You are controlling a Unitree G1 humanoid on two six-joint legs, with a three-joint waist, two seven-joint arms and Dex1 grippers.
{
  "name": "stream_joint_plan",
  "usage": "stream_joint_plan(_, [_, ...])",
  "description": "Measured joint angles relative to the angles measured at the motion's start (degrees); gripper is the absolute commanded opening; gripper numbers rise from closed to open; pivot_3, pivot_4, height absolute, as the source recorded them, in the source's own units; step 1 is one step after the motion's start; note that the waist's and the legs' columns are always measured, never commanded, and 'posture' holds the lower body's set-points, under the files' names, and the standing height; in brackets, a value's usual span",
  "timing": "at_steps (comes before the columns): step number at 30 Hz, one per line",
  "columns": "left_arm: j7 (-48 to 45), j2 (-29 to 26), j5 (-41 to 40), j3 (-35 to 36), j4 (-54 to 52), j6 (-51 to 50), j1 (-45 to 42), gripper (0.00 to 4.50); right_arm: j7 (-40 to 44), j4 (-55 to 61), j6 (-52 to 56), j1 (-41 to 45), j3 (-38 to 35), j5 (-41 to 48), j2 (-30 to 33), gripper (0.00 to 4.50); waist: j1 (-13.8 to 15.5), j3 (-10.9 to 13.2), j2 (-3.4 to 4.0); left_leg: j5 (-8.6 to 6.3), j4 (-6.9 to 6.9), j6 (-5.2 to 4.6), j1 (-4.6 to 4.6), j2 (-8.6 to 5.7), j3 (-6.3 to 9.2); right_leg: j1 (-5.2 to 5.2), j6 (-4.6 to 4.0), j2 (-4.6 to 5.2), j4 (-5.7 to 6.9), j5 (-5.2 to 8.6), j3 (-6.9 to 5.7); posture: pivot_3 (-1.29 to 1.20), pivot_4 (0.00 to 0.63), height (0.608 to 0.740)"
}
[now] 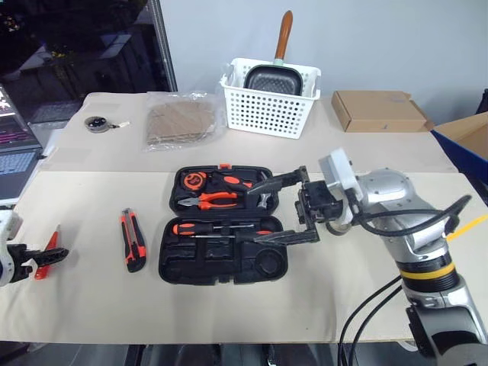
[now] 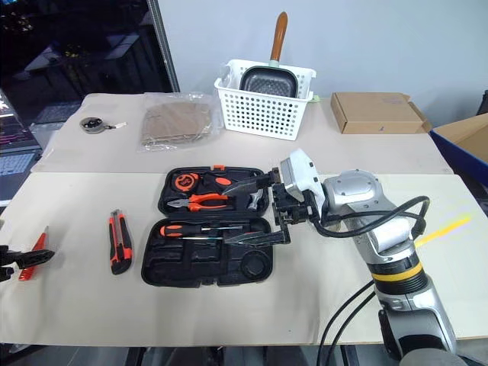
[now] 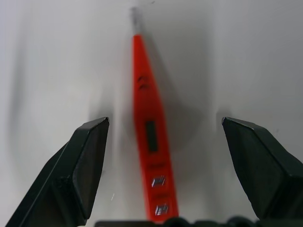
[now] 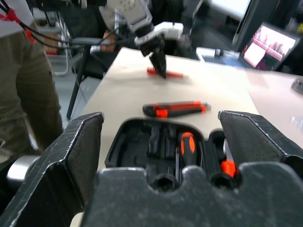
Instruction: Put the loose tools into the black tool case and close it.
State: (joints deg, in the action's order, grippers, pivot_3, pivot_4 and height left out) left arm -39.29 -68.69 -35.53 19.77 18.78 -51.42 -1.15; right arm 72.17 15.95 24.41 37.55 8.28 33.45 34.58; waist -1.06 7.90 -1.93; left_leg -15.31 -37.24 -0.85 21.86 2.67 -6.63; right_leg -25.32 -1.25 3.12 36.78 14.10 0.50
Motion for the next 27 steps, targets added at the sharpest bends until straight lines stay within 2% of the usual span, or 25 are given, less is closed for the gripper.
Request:
stream_joint_plan(1, [-0.6,0.0,0.7,-0.7,0.3,-0.1,-0.6,3.42,-0.2,0.5,0.9,0.3,0.0,0.8,0.0,4.50,0.0,0.0,0.00,0.00,-0.01,-0.01,0.02,0.00,0.00,0.00,0.00,0.00,-0.01,0.00,-0.02,0.00,0.150,0.740])
stream_joint_plan(7, [-2.9,0.0,3.2,-1.1,1.0,-2.1,-2.0,1.07,-1.3,1.9,3.2,0.4,-0.1,2.8,-0.1,4.50,0.2,0.0,0.00,-0.01,-0.17,-0.03,0.02,-0.01,0.03,0.06,0.03,0.01,0.06,-0.01,-0.06,0.00,0.150,0.740])
stream_joint_plan(9, [-3.2,0.1,3.7,-1.0,1.0,-2.4,-2.0,0.52,-1.4,2.0,3.3,0.4,-0.1,2.8,-0.1,4.50,0.2,0.0,0.00,-0.01,-0.24,-0.04,0.00,-0.01,0.03,0.07,0.03,0.00,0.13,-0.01,-0.05,0.00,0.150,0.740])
stream_joint_plan(10, [-3.4,0.1,3.9,-0.6,0.7,-2.7,-1.7,0.41,-1.5,2.0,3.3,0.4,-0.1,2.8,-0.1,4.50,0.2,0.0,0.00,-0.01,-0.30,-0.04,0.00,0.00,0.03,0.07,0.03,0.00,0.19,-0.01,-0.05,0.00,0.150,0.740])
stream_joint_plan(16, [-4.4,2.9,3.7,5.3,-3.4,-2.6,1.7,0.41,-1.7,2.0,3.2,0.0,-0.1,2.7,-0.1,4.50,0.2,0.0,-0.01,-0.02,-0.52,-0.05,0.01,0.05,0.09,0.12,0.03,0.00,0.32,-0.01,-0.09,0.00,0.150,0.740])
stream_joint_plan(21, [-9.8,3.9,-2.3,14.1,-20.4,-4.6,4.2,0.41,-1.4,1.8,1.1,-3.5,-0.3,1.4,1.2,4.50,0.8,0.0,-0.06,-0.02,-0.57,-0.06,0.01,-0.03,0.20,0.24,0.07,0.14,0.29,-0.03,-0.22,0.00,0.150,0.740])
stream_joint_plan(24, [-12.0,3.3,-5.5,13.2,-30.2,-6.3,3.5,0.41,-0.6,1.7,-0.7,-7.2,-0.9,-0.2,4.2,4.50,1.0,0.0,-0.03,-0.04,-0.57,-0.10,0.01,-0.09,0.18,0.27,0.11,0.17,0.28,-0.04,-0.19,0.00,0.150,0.740])
stream_joint_plan(27, [-12.4,3.3,-7.0,6.0,-37.5,-6.4,-0.5,0.41,0.8,1.4,-1.8,-11.8,-3.6,-0.7,8.3,4.50,1.3,0.0,-0.02,-0.03,-0.58,-0.10,-0.02,-0.12,0.17,0.29,0.12,-0.05,0.27,-0.05,-0.13,0.00,0.150,0.740])
